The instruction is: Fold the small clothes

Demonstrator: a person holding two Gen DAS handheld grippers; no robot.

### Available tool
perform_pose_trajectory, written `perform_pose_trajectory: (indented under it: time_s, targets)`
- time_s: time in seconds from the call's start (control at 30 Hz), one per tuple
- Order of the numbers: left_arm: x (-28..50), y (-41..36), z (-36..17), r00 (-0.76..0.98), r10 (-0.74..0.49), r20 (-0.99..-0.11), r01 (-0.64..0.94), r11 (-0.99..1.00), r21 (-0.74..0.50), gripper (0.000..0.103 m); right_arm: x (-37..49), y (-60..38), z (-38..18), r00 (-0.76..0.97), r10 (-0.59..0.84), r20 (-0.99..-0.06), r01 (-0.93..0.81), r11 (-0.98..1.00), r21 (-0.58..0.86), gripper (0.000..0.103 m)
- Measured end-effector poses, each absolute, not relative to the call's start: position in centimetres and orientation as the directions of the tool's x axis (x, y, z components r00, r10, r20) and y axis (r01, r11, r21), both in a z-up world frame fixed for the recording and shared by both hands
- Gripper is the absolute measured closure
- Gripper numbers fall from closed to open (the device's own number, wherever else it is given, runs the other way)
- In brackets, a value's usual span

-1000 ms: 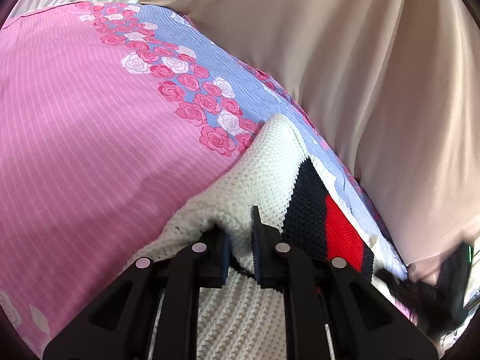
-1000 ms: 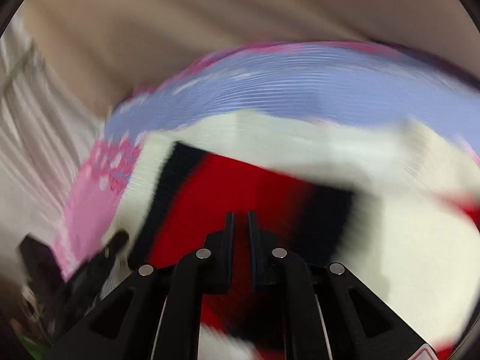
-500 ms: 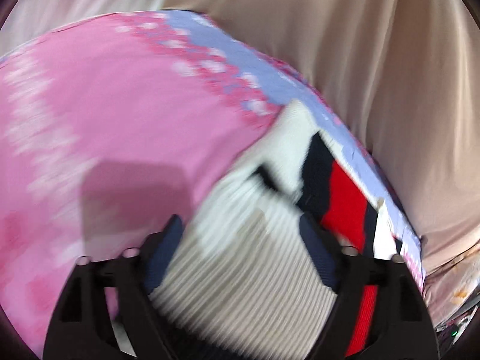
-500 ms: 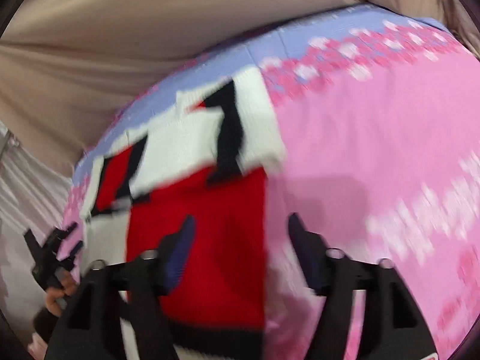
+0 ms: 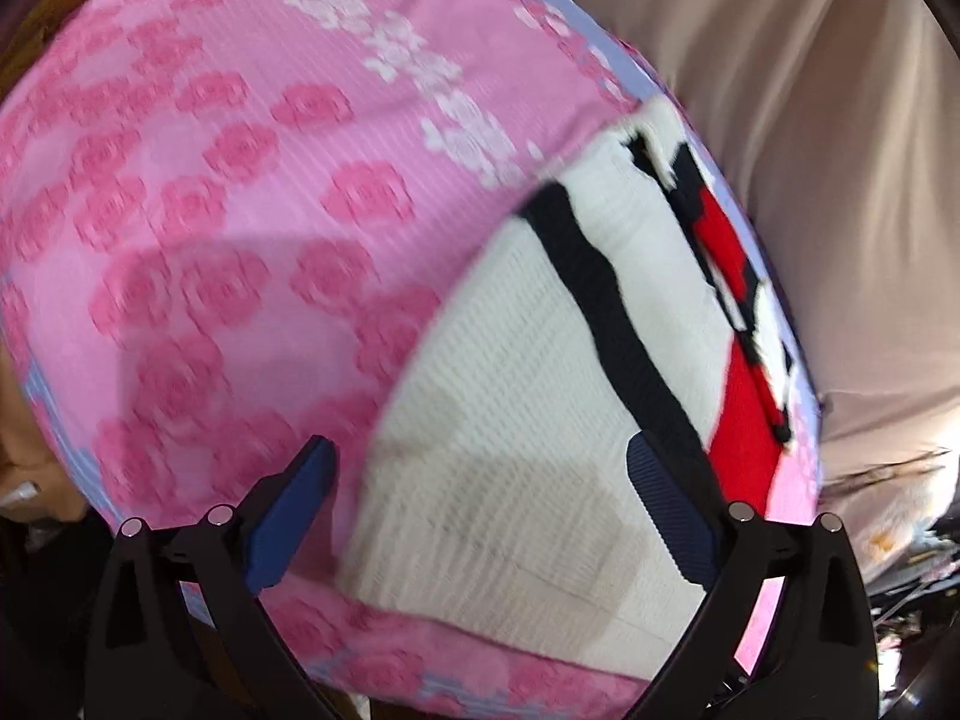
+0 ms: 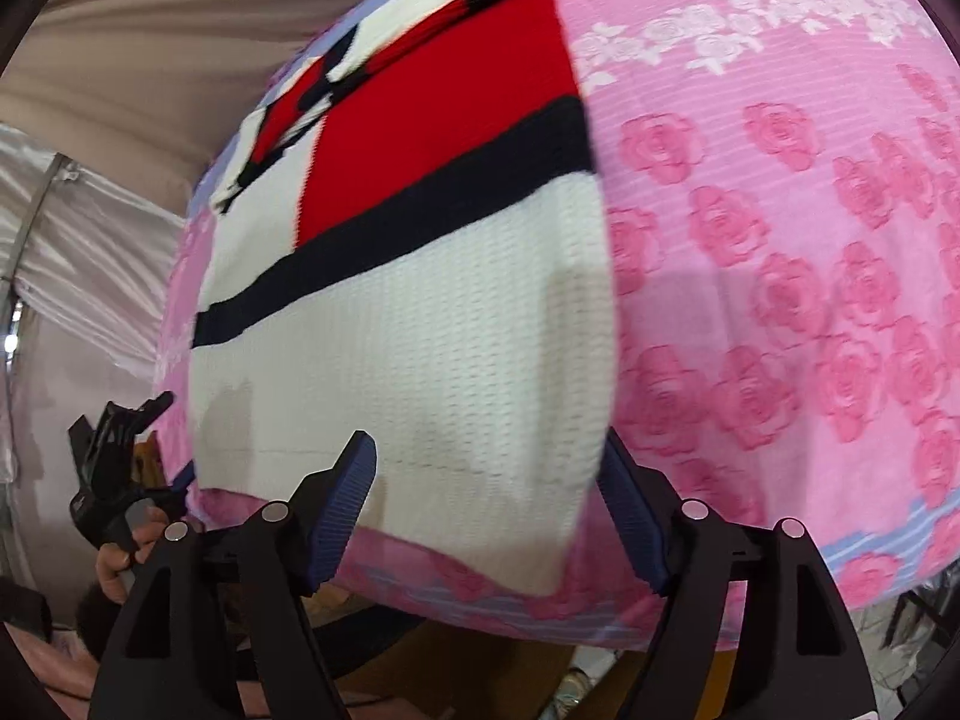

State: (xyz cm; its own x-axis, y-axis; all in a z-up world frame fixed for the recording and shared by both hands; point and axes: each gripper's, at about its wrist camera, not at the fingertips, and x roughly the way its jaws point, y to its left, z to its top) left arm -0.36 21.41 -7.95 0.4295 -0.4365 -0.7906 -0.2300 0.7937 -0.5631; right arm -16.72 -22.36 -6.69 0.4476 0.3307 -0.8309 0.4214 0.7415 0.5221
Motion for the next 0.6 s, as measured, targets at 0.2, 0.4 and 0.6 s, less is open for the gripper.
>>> perform_pose_trajectory:
  time_s: [0.2, 0.4, 0.6]
  targets:
    - [-1.0, 20.7, -8.2, 0.382, -0.441, -0.812, -0.345, 0.748, -0.568, 0.092, -13.6, -23.7, -7.0, 0.407, 0.365, -0.837, 0.316, 0.804, 0.504, 0.096]
    - [-5.5, 18.3, -4.5, 0.343, -0.397, -0.851, -0.256, 0.833, -0.491, 0.094, -16.5, -28.2, 0.3, 0.511, 0.253, -0.821, 0.275, 0.857, 0.435, 0.097]
    - [-14.3, 14.8, -6.4, 0.048, -0.391, -0.919, -0.095, 0.914, -0.394, 0.094, -24.7, -29.1, -1.7, 0.250, 0.201, -0.947, 0.316, 0.908, 0.276, 0.097]
